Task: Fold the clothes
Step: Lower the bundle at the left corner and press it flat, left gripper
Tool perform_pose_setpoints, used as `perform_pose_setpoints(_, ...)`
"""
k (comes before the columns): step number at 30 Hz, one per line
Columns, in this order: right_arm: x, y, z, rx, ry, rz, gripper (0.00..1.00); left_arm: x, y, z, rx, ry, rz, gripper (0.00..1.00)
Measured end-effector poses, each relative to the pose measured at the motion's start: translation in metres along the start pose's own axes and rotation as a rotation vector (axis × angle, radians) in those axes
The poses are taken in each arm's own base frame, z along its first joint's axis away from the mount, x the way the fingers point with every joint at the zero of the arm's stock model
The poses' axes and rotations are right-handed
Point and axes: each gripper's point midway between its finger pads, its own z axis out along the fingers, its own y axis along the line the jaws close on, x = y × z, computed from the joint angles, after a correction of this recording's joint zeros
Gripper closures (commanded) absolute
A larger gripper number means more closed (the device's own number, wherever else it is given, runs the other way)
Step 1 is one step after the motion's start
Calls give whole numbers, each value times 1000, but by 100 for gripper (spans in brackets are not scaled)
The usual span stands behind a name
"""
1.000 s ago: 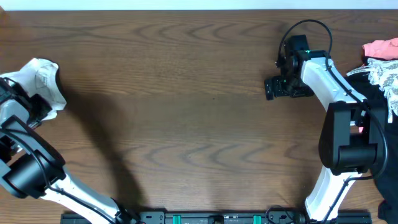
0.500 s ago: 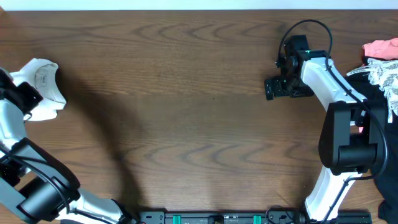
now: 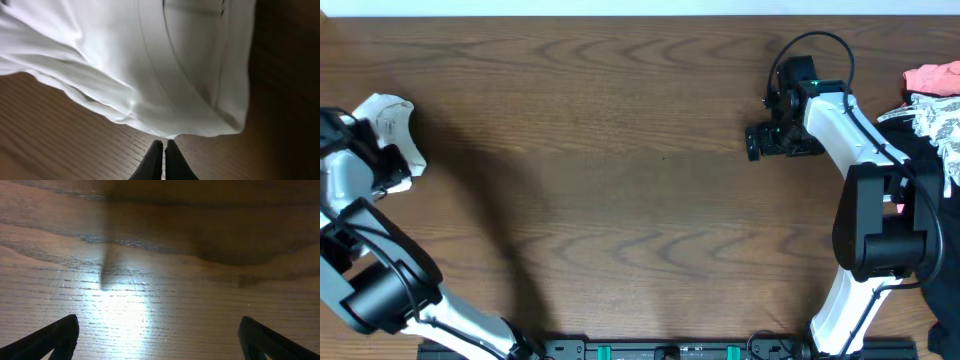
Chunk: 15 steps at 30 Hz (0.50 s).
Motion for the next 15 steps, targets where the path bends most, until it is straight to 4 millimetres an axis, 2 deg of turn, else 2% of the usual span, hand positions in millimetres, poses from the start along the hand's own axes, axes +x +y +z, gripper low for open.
perform_pose_setpoints(9, 0, 0, 0, 0, 0, 0, 1, 22, -2, 33, -7, 94, 54, 94)
perform_pose_setpoints(15, 0, 0, 0, 0, 0, 0, 1, 17, 0, 41, -18, 70, 65, 94)
